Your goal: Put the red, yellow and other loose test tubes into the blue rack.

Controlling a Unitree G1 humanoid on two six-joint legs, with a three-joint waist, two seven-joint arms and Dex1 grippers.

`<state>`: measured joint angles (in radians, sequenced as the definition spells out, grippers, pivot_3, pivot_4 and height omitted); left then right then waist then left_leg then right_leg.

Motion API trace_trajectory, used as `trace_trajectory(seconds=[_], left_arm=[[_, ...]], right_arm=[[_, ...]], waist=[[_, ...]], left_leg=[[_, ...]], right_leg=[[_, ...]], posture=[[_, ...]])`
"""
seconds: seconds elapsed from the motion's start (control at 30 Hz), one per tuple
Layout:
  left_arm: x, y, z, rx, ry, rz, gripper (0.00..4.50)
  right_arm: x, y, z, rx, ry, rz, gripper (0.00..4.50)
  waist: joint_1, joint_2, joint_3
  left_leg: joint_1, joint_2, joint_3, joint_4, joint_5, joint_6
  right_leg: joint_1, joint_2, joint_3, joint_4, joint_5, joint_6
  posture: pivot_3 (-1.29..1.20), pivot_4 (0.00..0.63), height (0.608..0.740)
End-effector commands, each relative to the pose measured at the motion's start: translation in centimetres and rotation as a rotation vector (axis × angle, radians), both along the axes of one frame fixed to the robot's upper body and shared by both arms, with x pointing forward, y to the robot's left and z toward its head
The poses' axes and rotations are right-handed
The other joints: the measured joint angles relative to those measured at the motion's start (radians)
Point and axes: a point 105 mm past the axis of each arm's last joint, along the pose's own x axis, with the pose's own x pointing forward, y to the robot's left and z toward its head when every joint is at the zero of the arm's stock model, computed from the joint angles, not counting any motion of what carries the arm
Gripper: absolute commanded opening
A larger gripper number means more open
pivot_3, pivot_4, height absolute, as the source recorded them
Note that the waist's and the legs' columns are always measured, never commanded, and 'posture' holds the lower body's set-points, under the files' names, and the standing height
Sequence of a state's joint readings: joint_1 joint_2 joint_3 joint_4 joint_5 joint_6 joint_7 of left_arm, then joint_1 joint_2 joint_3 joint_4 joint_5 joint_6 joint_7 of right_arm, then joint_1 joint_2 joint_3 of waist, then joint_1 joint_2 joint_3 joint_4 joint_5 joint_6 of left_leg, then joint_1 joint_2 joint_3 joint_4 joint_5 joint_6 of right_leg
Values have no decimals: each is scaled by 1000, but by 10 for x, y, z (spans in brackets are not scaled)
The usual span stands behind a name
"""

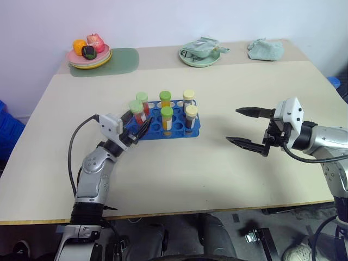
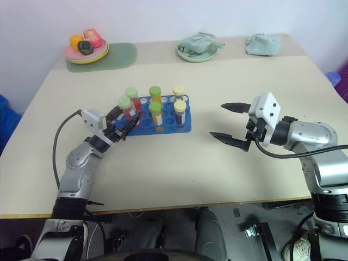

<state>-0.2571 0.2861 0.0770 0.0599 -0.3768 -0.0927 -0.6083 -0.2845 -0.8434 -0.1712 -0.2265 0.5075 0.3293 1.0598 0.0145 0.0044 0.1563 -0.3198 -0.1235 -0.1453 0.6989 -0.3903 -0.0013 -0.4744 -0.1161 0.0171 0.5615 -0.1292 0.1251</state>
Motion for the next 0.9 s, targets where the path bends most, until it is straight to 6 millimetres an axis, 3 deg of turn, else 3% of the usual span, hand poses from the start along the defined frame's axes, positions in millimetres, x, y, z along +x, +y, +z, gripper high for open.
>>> trace_trajectory(seconds=[0.03, 0.17, 0.4, 0.53, 0.63, 0.73, 0.9], left_arm=[[-12, 17, 25, 14, -81, 11, 4441], [-30, 35, 37, 61, -97, -10, 4441], [-55, 85, 53, 185, -31, -73, 4441], [-63, 98, 57, 314, 38, -132, 4441], [-68, 103, 63, 393, 50, -174, 4441], [-77, 88, 58, 437, 87, -289, 4441], [-80, 87, 58, 452, 127, -382, 4441]], right_arm=[[1, 0, 11, -5, -54, 8, 4500], [4, -3, 8, -6, -47, 15, 4500], [1, -16, 1, -33, 17, 46, 4500], [8, -38, -3, -36, 13, 1, 4500], [12, -47, -8, -52, -22, -26, 4500], [18, -63, -8, -72, -51, -52, 4500], [20, -73, -10, -118, -62, -62, 4500]], waist=[[-1, 0, 0], [-1, 0, 0], [-1, 0, 0], [-1, 0, 0], [-4, 1, 1], [-5, 2, 1], [-4, 2, 1]], left_leg=[[0, 0, 0, 0, 0, 0], [0, 1, 0, -1, 0, 0], [0, 0, 0, -1, 0, 1], [0, 0, 1, -1, -1, 1], [0, 1, 1, -1, -1, 1], [1, 1, 2, -2, -1, 1], [0, 1, 3, -2, -1, 2]], right_leg=[[0, 0, 0, 0, 0, 0], [-1, 1, 0, 0, 0, 0], [-1, 1, 0, 0, 0, 0], [0, 1, 0, 0, 0, 0], [0, 1, 0, 0, 0, 0], [-1, 1, 0, 0, 0, 0], [-1, 1, 0, 0, 0, 0]], posture=[[0, 150, 740], [0, 150, 740], [0, 150, 740], [0, 150, 740], [0, 150, 740], [0, 150, 740], [0, 150, 740]])
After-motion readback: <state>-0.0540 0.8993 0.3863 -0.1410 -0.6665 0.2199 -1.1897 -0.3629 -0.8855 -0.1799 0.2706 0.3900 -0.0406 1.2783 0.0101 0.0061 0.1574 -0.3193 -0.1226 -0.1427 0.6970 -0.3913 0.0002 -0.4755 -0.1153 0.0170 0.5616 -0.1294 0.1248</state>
